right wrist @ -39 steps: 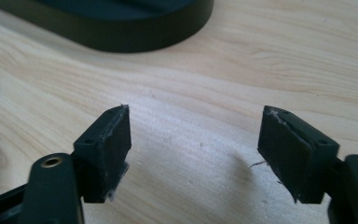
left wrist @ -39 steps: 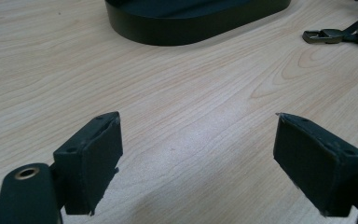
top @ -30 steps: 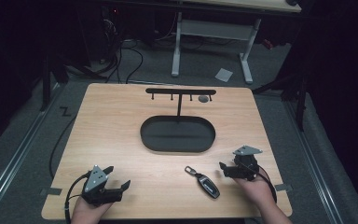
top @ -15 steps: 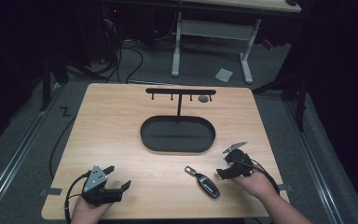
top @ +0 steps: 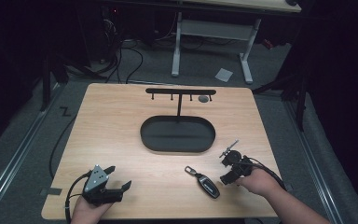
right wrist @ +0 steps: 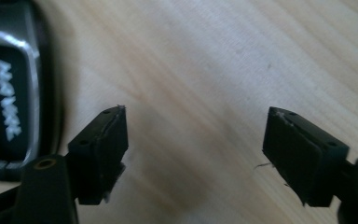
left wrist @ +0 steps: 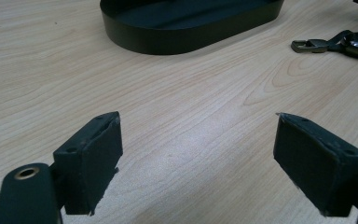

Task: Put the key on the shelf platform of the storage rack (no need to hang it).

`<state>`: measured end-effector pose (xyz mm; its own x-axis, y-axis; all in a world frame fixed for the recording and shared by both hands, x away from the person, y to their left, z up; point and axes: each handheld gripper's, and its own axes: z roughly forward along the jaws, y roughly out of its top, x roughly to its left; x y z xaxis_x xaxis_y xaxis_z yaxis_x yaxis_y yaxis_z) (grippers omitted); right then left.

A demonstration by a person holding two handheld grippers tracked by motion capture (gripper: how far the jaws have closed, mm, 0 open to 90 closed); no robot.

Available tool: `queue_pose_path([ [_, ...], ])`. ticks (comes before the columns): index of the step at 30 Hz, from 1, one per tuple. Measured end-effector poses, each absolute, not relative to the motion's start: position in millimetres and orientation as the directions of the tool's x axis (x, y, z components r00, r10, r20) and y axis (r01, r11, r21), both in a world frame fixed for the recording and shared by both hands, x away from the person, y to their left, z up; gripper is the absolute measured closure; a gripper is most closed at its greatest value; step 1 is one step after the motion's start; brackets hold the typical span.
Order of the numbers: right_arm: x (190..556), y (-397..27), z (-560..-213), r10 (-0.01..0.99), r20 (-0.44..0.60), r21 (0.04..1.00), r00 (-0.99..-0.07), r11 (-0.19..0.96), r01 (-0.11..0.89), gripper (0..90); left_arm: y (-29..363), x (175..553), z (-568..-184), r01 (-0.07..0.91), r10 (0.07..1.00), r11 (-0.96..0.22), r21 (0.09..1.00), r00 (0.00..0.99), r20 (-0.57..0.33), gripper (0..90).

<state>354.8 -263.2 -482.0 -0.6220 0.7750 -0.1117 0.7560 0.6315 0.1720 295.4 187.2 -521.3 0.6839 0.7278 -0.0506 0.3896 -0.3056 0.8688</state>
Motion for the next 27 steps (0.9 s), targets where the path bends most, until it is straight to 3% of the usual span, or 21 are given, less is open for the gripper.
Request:
queue_pose_path([
  [8, 346, -248, -463, 0.741, -0.128, 0.111, -0.659, 0.671, 0.733, 22.9, 187, 295, -520, 0.384, 0.724, -0.306, 0.871, 0.688, -0.049, 16.1],
  [17, 331, -212, -463, 0.708, -0.059, 0.109, -0.704, 0.706, 0.7, 20.9, 186, 295, -520, 0.382, 0.721, -0.308, 0.871, 0.691, -0.048, 16.2],
  [27, 331, -187, -485, 0.689, -0.046, 0.062, -0.723, 0.724, 0.686, 32.4, 187, 296, -520, 0.38, 0.723, -0.3, 0.875, 0.689, -0.052, 16.1],
])
